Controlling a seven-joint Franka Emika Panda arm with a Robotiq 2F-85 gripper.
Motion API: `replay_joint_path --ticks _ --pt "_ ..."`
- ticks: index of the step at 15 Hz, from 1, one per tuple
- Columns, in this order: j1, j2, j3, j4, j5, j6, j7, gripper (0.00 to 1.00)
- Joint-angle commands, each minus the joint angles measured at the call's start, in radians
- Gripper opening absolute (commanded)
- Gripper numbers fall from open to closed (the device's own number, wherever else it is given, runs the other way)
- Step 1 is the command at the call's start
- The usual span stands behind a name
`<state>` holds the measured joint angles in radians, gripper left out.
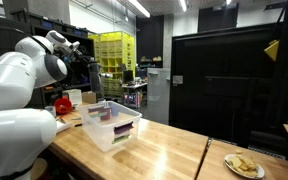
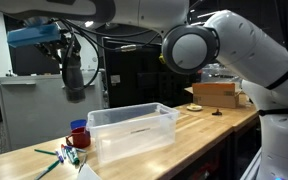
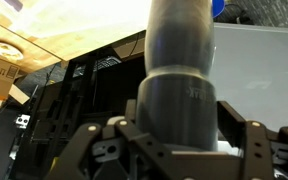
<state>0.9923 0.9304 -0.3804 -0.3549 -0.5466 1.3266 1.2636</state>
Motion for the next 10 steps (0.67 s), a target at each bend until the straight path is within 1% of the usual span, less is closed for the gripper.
replay_joint_path --ticks 1,10 --pt "-0.032 -0.04 0.018 0.0 0.004 -0.008 -0.008 0.53" --pt "-0.123 -0.053 0.061 0.0 0.053 -0.013 0.011 0.53"
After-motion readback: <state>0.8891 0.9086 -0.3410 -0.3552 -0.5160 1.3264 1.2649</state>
